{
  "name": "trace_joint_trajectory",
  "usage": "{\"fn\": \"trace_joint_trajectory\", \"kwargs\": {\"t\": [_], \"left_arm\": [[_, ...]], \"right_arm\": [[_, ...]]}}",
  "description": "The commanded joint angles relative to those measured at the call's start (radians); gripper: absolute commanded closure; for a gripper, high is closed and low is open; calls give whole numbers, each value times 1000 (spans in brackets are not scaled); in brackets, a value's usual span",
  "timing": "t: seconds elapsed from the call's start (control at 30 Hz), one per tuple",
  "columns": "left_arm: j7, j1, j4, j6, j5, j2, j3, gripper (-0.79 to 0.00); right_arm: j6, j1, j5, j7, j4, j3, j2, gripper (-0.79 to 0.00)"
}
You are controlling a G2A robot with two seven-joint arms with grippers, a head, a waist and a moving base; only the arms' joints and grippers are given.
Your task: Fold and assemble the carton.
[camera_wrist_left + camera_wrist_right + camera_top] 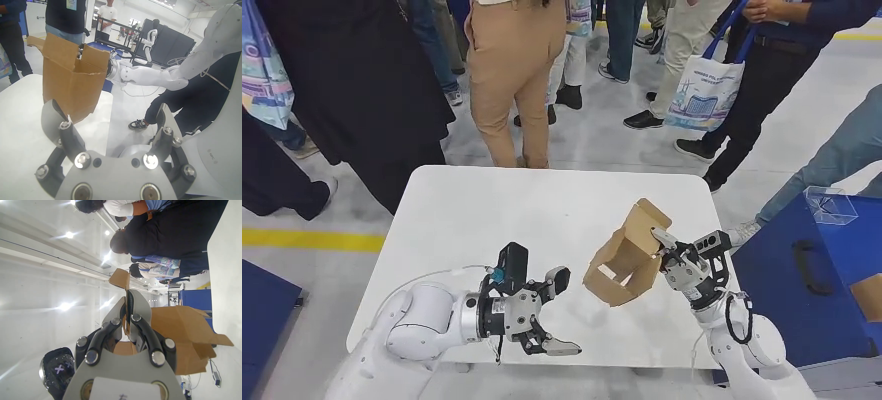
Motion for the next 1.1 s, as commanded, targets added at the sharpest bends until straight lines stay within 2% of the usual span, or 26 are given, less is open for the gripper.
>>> {"fn": "trace_joint_trajectory", "kwargs": {"t": [0.0,0.87,0.93,1.07], "left_arm": [[0,0,0,0,0,0,0,-785],[0,0,0,0,0,0,0,-785],[46,-2,-15,23,47,0,-35,-785],[223,36,-73,10,251,-3,-111,-785]], "right_arm": [[0,0,0,0,0,0,0,0],[0,0,0,0,0,0,0,0],[12,0,36,-22,-8,5,-3,0],[160,11,246,-94,-9,18,-11,0]]}}
